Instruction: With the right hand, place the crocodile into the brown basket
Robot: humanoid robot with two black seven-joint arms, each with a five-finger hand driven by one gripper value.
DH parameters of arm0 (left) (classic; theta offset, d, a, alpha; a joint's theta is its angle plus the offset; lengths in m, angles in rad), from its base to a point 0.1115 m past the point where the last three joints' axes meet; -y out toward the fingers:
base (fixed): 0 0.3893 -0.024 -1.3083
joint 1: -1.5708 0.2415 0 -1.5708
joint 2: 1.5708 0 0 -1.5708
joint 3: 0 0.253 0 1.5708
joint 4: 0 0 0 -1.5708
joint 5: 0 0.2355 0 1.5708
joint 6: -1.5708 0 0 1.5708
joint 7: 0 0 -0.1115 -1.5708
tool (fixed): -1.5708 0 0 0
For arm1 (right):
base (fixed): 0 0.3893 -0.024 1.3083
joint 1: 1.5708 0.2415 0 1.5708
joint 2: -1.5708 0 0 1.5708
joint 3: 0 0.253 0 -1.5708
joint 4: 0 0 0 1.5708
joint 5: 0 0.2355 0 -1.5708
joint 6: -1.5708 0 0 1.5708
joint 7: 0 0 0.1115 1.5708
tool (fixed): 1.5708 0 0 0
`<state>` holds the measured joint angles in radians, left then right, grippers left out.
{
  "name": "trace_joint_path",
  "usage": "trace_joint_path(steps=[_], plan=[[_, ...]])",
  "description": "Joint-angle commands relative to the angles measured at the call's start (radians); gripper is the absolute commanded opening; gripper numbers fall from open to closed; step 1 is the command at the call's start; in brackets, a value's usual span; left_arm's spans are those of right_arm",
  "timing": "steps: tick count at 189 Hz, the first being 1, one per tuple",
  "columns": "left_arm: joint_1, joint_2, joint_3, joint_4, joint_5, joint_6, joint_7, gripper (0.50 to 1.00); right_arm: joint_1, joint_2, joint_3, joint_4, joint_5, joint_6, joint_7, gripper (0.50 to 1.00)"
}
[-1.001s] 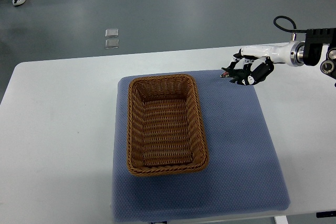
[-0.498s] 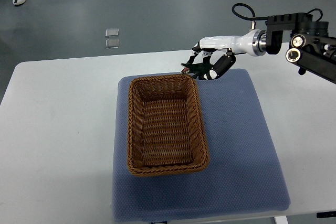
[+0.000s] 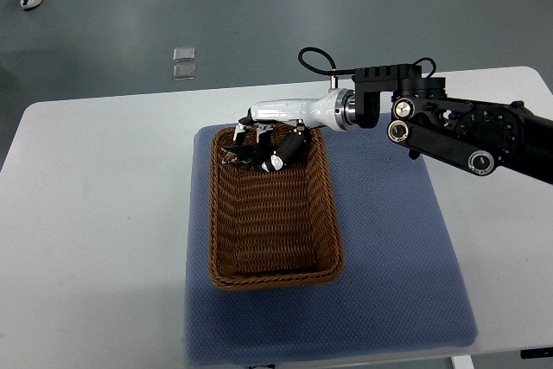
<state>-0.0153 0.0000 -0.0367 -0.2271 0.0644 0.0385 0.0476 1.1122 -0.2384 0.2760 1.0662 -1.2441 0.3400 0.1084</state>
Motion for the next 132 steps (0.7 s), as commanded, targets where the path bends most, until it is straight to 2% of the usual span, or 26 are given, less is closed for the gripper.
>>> trace_joint_path(steps=[1,58,68,78,94,120,132], plan=[[0.0,0.0,0.001,0.002,0.0,0.0,0.0,1.0,-0.023,0.027,0.0,-0.02,-0.001,-0.004,0.001,0.5],[0.0,0.0,0.001,0.0,0.0,0.0,0.0,1.0,-0.094,0.068,-0.001,-0.06,-0.009,-0.039,0.001,0.5],[0.0,0.0,0.001,0.0,0.0,0.0,0.0,1.0,-0.1,0.074,-0.005,-0.068,-0.009,-0.041,0.001,0.564],[0.0,0.0,0.001,0.0,0.0,0.0,0.0,1.0,-0.107,0.076,-0.003,-0.072,-0.009,-0.041,0.001,0.668],[0.0,0.0,0.001,0.0,0.0,0.0,0.0,1.0,-0.12,0.077,-0.004,-0.075,-0.009,-0.039,-0.001,0.791],[0.0,0.0,0.0,0.0,0.0,0.0,0.0,1.0,-0.126,0.077,-0.003,-0.075,-0.009,-0.039,-0.001,0.893],[0.0,0.0,0.0,0.002,0.0,0.0,0.0,1.0,-0.124,0.077,-0.003,-0.075,-0.009,-0.039,-0.001,0.913]])
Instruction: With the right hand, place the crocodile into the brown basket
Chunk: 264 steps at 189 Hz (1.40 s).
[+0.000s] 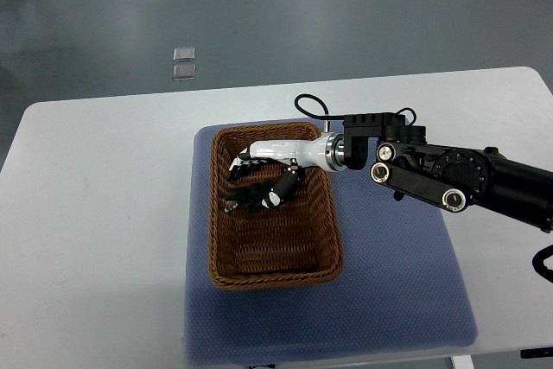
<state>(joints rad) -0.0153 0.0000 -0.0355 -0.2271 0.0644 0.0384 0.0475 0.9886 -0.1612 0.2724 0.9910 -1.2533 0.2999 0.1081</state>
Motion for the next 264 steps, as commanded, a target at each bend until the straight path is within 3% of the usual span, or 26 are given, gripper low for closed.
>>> trace_joint_path(steps=[1,54,95,125,178,211,246,264], plan=[[0.0,0.0,0.0,0.002,0.0,0.0,0.0,1.0,-0.001,-0.001,0.001,0.0,0.0,0.001,-0.001,0.913],[0.0,0.0,0.0,0.002,0.0,0.0,0.0,1.0,0.045,-0.032,0.042,0.001,0.012,0.007,0.001,0.924],[0.0,0.0,-0.001,0.002,0.0,0.0,0.0,1.0,0.042,-0.11,0.231,0.0,0.152,0.008,0.001,0.926],[0.0,0.0,-0.001,0.002,0.0,0.0,0.0,1.0,-0.057,-0.12,0.433,-0.045,0.39,-0.013,0.002,0.924],[0.0,0.0,-0.001,0.0,0.0,0.0,0.0,1.0,-0.248,-0.043,0.792,-0.181,0.91,-0.036,0.019,0.926],[0.0,0.0,-0.001,0.002,0.0,0.0,0.0,1.0,-0.314,-0.031,0.835,-0.264,1.173,-0.01,0.038,0.926],[0.0,0.0,0.0,0.002,0.0,0.0,0.0,1.0,-0.363,-0.02,0.834,-0.302,1.233,0.131,0.038,0.928],[0.0,0.0,0.0,0.002,0.0,0.001,0.0,1.0,-0.375,-0.005,0.835,-0.313,1.233,0.153,0.039,0.928]])
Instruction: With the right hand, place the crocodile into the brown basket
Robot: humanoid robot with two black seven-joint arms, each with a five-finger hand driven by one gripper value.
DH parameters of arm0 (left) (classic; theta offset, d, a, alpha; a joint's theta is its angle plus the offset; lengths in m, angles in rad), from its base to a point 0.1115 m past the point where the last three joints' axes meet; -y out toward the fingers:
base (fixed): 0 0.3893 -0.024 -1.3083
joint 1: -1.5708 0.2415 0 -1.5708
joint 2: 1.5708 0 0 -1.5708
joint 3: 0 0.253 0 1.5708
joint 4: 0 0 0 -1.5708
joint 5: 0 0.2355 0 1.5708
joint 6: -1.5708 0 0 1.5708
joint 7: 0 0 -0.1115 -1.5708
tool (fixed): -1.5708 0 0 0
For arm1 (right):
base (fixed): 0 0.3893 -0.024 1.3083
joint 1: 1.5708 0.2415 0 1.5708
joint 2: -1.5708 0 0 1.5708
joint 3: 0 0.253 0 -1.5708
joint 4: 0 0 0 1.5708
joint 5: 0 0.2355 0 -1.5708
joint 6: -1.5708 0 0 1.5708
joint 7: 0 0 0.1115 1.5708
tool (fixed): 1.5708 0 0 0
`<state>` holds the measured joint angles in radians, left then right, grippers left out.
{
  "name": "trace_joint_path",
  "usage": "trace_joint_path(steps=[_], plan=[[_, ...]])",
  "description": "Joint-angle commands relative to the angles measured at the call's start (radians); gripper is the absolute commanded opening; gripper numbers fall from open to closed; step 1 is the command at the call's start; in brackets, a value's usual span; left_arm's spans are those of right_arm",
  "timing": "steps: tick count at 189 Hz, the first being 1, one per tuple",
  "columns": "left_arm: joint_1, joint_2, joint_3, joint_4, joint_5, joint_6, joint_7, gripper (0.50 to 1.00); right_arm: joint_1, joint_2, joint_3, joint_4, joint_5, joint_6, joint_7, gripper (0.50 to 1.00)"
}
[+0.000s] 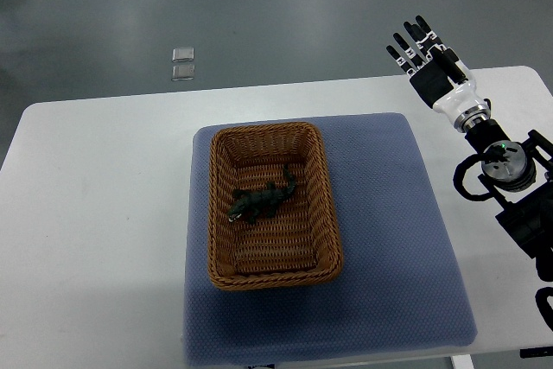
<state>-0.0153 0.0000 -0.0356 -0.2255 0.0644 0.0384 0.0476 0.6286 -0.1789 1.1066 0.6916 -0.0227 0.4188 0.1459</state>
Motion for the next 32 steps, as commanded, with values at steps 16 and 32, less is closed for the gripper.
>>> trace_joint_path(steps=[16,32], plan=[[0.0,0.0,0.0,0.0,0.0,0.002,0.0,1.0,-0.016,0.015,0.001,-0.027,0.003,0.035,0.001,0.928],[0.0,0.0,0.0,0.0,0.0,0.0,0.0,1.0,-0.016,0.015,0.001,-0.035,0.003,0.035,0.003,0.928]])
